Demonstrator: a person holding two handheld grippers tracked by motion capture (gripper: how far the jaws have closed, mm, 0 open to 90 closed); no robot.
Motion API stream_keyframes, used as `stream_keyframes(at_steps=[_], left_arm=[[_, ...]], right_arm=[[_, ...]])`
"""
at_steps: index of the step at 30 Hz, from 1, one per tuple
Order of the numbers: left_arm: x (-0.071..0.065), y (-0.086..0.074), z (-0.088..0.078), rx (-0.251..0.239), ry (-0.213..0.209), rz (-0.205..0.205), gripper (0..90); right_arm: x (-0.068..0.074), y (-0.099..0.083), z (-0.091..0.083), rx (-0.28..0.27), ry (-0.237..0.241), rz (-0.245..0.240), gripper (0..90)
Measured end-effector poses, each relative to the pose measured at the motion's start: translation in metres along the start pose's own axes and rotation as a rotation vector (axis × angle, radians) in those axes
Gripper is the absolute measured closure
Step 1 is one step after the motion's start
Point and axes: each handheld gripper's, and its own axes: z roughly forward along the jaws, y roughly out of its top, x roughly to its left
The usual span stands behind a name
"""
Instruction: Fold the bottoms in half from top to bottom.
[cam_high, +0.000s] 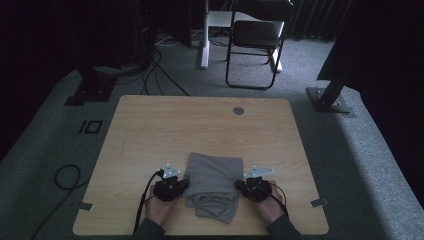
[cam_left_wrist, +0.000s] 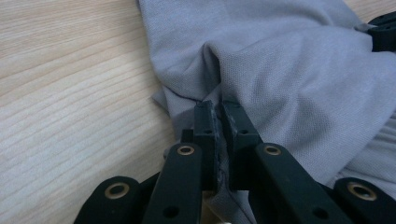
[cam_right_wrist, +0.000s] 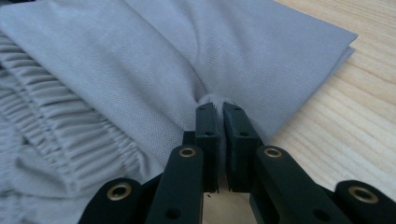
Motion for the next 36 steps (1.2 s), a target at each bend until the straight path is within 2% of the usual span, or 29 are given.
stream_keyframes(at_steps=[8,13,19,26,32,36], left_arm=[[0.008,0.008,0.009,-0.011,0.018,-0.015,85.8],[0.016,0.015,0.015,-0.02,0.039,-0.026,85.7],[0.029,0.026,0.023,-0.033,0.063,-0.052,85.8],[0.043,0.042,0.034,-0.032,0.099,-0.065,85.8],[0.056,0.055,0.042,-0.034,0.119,-0.08,85.8],[0.063,0.063,0.049,-0.037,0.138,-0.089,85.8]], right_arm=[[-0.011,0.011,0.013,-0.006,-0.024,0.01,85.1],[-0.017,0.022,0.023,-0.011,-0.064,-0.005,85.1],[-0.029,0.037,0.037,-0.021,-0.077,0.018,85.1],[-0.043,0.06,0.057,-0.011,-0.105,-0.001,85.1],[-0.054,0.076,0.07,-0.005,-0.119,0.001,85.1],[-0.061,0.084,0.077,-0.008,-0.123,0.018,85.1]])
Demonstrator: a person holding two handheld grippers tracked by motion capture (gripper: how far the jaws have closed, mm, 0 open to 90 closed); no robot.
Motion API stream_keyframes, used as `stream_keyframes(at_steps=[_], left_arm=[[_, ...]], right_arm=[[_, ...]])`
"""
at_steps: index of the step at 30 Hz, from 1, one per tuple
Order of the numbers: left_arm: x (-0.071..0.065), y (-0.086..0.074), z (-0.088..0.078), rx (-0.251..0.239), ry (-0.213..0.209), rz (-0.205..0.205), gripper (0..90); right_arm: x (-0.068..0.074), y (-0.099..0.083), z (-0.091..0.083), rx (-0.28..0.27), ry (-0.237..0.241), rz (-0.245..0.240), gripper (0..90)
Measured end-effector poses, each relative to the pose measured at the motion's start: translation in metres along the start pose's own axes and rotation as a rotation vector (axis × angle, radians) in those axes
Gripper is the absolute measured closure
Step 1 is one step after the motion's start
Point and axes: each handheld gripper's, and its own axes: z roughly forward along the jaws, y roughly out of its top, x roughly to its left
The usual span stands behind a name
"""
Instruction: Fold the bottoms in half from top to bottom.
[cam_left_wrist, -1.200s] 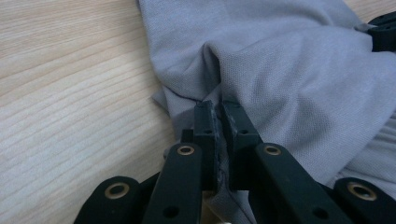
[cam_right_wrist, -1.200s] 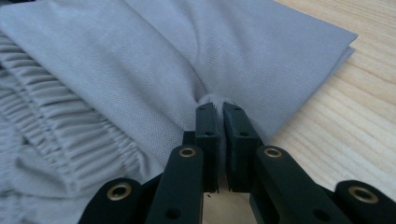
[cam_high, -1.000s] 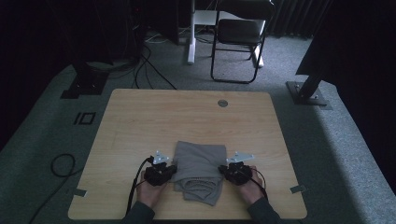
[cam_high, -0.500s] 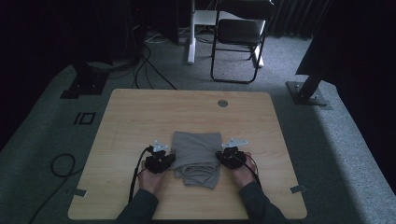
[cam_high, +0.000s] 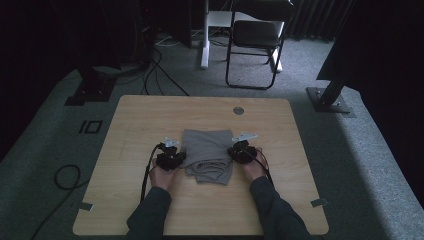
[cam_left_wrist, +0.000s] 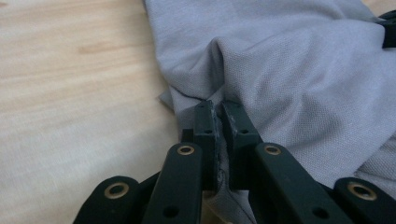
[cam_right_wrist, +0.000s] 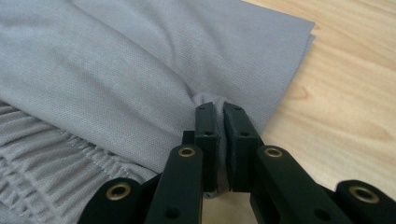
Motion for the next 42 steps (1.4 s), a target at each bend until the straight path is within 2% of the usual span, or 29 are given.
stream_keyframes(at_steps=[7,11,14,16,20,27,31,34,37,39,41,42], left_arm=[[0.009,0.016,0.015,-0.012,0.033,-0.026,85.9],[0.011,0.021,0.019,-0.008,0.041,-0.039,85.9],[0.013,0.022,0.017,-0.013,0.032,-0.055,85.8],[0.014,0.023,0.015,-0.02,0.031,-0.057,85.8],[0.015,0.03,-0.007,-0.092,0.003,-0.071,85.8],[0.008,0.043,-0.062,-0.229,-0.076,-0.059,85.7],[0.002,0.032,-0.079,-0.257,-0.129,-0.059,84.8],[-0.003,0.014,-0.083,-0.238,-0.161,-0.072,83.7],[-0.007,-0.006,-0.08,-0.172,-0.185,-0.063,82.1],[-0.005,-0.014,-0.077,-0.154,-0.188,-0.061,76.9],[-0.001,-0.015,-0.078,-0.167,-0.172,-0.077,69.5],[0.002,-0.014,-0.08,-0.178,-0.169,-0.087,67.0]], right_arm=[[-0.009,0.012,0.012,-0.008,-0.01,0.032,85.2],[-0.014,0.018,0.018,-0.011,-0.015,0.05,85.2],[-0.015,0.019,0.019,-0.011,-0.02,0.05,85.2],[-0.013,0.02,0.017,-0.014,-0.029,0.033,85.5],[-0.015,0.023,0.003,-0.067,-0.031,0.049,85.6],[-0.015,0.033,-0.042,-0.18,-0.015,0.033,85.7],[-0.008,0.025,-0.062,-0.216,0.011,0.032,86.2],[-0.001,0.01,-0.07,-0.216,0.042,0.035,86.6],[0.008,-0.008,-0.067,-0.156,0.08,0.02,86.5],[0.013,-0.016,-0.063,-0.101,0.105,-0.002,83.7],[0.015,-0.02,-0.063,-0.094,0.091,-0.022,76.5],[0.015,-0.02,-0.064,-0.101,0.081,-0.016,72.6]])
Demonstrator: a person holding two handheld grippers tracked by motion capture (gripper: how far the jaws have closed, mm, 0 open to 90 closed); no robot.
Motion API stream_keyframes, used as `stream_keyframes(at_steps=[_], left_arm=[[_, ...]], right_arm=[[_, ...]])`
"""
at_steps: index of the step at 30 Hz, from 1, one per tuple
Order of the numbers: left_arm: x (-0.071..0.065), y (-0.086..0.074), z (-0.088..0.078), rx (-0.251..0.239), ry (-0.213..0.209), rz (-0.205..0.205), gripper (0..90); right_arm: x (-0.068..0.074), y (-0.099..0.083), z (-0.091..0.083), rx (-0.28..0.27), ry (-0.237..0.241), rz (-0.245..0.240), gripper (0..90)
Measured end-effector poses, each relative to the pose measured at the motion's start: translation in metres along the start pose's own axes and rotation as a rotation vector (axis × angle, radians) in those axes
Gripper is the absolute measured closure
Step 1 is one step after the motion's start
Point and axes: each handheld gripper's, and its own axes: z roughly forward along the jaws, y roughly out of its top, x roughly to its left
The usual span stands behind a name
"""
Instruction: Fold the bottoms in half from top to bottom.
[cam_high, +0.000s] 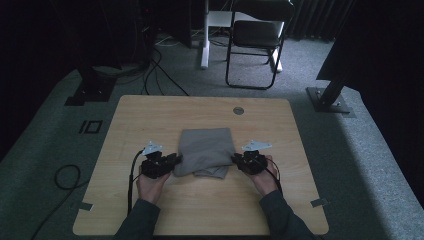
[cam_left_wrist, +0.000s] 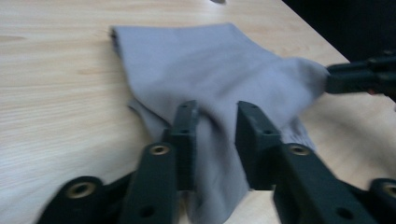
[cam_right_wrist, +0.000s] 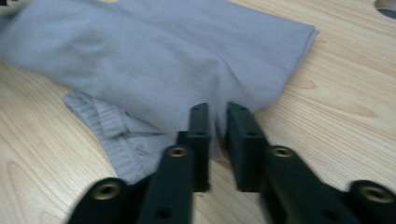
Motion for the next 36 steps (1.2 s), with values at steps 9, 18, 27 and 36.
stream_keyframes(at_steps=[9,18,27,36], left_arm=[[-0.009,0.006,0.026,0.088,-0.047,0.016,57.4],[-0.018,-0.002,0.026,0.134,-0.045,0.061,89.2],[-0.021,-0.008,0.018,0.126,-0.05,0.084,87.7],[-0.019,-0.028,0.022,0.19,-0.041,0.093,77.9]], right_arm=[[-0.001,0.016,0.008,-0.025,-0.034,0.021,58.4],[0.005,0.008,0.016,0.035,-0.015,-0.016,90.0],[-0.01,0.015,0.008,-0.02,-0.013,0.081,53.8],[0.004,0.0,0.022,0.079,0.035,0.016,84.6]])
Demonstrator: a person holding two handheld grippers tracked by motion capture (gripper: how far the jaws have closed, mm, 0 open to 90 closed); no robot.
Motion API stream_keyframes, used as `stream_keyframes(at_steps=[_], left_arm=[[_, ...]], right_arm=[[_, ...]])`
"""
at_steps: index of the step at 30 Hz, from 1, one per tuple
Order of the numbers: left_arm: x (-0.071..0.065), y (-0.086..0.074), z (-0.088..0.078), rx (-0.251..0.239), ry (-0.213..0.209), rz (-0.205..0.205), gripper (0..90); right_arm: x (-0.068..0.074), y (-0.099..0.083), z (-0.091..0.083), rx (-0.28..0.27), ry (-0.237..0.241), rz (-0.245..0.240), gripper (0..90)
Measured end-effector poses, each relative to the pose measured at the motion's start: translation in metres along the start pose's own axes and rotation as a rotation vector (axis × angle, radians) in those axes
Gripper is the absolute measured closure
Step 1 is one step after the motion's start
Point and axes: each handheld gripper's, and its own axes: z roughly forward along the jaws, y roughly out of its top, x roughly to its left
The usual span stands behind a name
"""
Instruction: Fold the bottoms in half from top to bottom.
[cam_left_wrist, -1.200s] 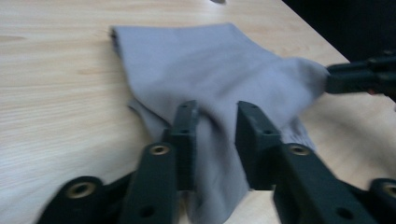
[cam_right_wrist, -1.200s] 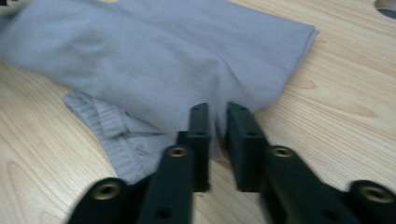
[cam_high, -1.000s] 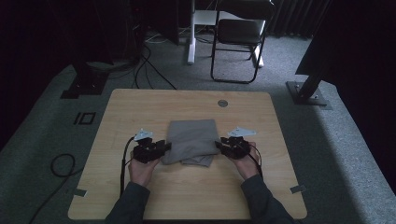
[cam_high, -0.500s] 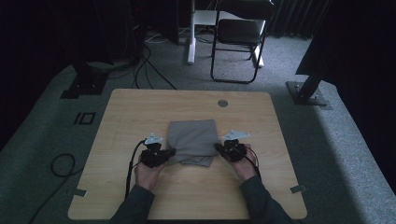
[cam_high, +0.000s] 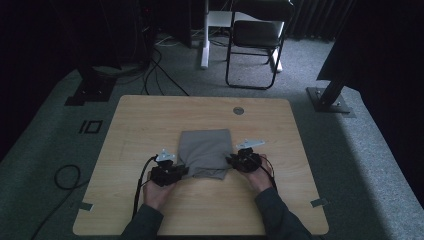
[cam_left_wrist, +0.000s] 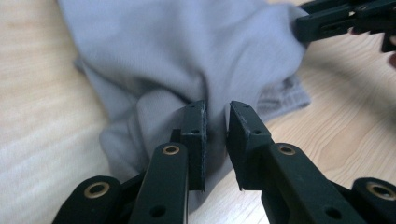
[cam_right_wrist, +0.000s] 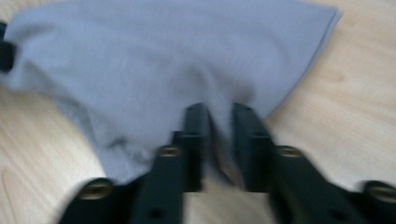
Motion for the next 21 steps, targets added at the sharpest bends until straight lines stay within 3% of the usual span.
stream_keyframes(at_steps=[5,13,18,21], left_arm=[[0.003,-0.009,0.001,0.013,0.009,-0.01,88.4],[0.003,-0.017,0.001,0.046,0.029,-0.01,89.2],[0.002,-0.019,0.003,0.045,0.02,-0.009,87.6],[0.003,-0.018,-0.004,0.008,0.013,-0.014,77.3]], right_arm=[[0.006,-0.013,-0.006,0.016,0.008,-0.033,87.0],[0.008,-0.026,-0.012,0.037,0.029,-0.056,86.8],[0.008,-0.028,-0.01,0.045,0.036,-0.055,86.2],[0.009,-0.025,-0.013,0.036,0.038,-0.059,84.1]])
